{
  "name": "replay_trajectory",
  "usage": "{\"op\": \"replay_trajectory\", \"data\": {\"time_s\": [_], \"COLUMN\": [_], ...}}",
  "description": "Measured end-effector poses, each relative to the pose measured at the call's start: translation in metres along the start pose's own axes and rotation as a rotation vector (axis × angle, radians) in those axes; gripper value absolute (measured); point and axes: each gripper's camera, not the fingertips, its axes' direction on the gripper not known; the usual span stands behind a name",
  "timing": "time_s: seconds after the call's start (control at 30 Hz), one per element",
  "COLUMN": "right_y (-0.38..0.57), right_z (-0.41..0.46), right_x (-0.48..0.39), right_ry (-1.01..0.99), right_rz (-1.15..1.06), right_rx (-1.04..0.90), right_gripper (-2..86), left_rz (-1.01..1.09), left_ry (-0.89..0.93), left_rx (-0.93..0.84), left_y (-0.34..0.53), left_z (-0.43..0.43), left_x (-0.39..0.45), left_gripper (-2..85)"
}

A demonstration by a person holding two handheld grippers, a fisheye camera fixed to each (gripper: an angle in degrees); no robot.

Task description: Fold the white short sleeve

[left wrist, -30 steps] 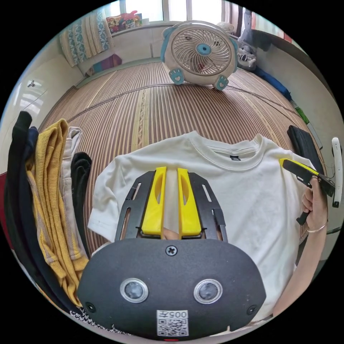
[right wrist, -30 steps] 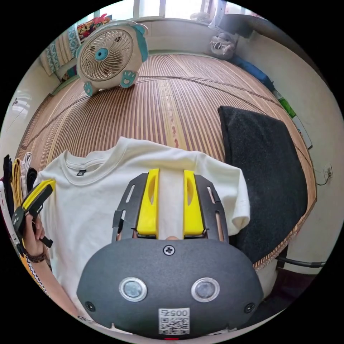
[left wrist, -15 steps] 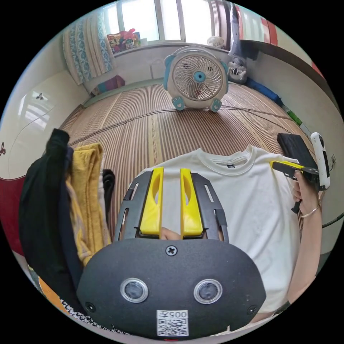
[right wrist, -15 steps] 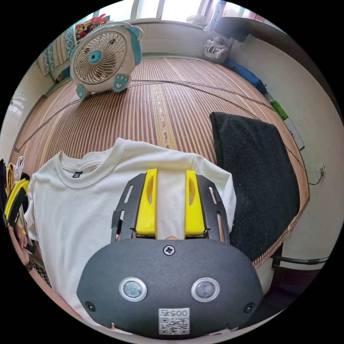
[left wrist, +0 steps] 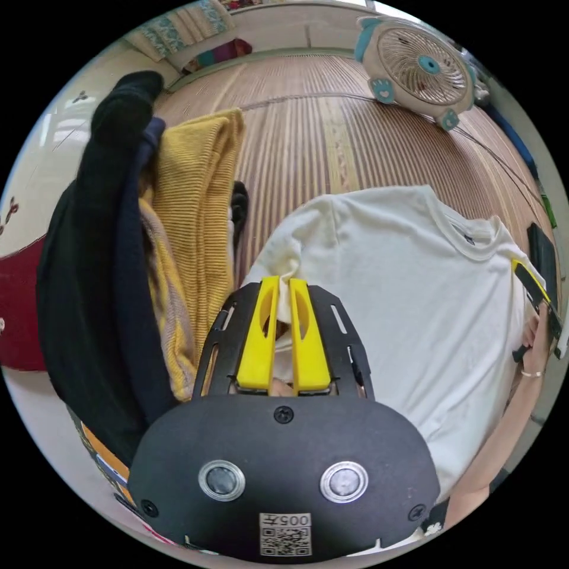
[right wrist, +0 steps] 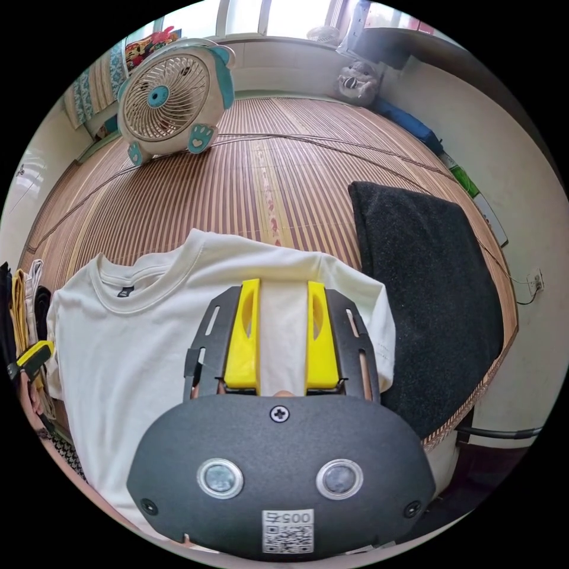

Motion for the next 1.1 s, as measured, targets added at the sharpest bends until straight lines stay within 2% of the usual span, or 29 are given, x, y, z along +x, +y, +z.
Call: {"op": "replay_trajectory", "data": {"time_s": [0.1,0.3,0.33,0.4,0.5,0.6,0.77,0.93,1.1], "right_y": [0.005,0.015,0.017,0.021,0.034,0.045,0.056,0.062,0.085], "right_z": [-0.004,-0.015,-0.018,-0.027,-0.065,-0.078,-0.05,-0.055,-0.079], "right_x": [0.002,0.01,0.011,0.012,0.008,0.013,0.025,0.04,0.043], "right_ry": [0.008,0.002,0.003,0.015,0.045,0.017,0.029,-0.017,0.015], "right_rz": [0.0,0.003,0.003,-0.011,-0.046,-0.037,-0.033,-0.032,-0.034], "right_rx": [0.004,0.004,0.0,-0.015,0.081,0.054,-0.067,0.028,0.069], "right_gripper": [11.8,11.7,11.6,11.3,9.9,9.0,9.9,10.1,9.0], "left_rz": [-0.012,0.001,0.006,0.06,0.123,0.139,0.152,0.152,0.215], "left_ry": [-0.069,-0.086,-0.067,0.082,0.233,0.144,0.12,0.122,0.049], "left_rx": [0.026,0.154,0.176,0.219,0.124,0.03,0.047,0.075,0.164], "left_y": [0.003,0.026,0.029,0.034,0.028,0.024,0.029,0.032,0.05], "left_z": [-0.002,-0.051,-0.056,-0.063,-0.044,-0.028,-0.031,-0.035,-0.051], "left_x": [0.008,0.01,0.009,0.01,0.018,0.03,0.028,0.02,0.022], "left_gripper": [2.6,1.1,1.0,1.1,3.5,4.2,4.3,4.4,5.4]}}
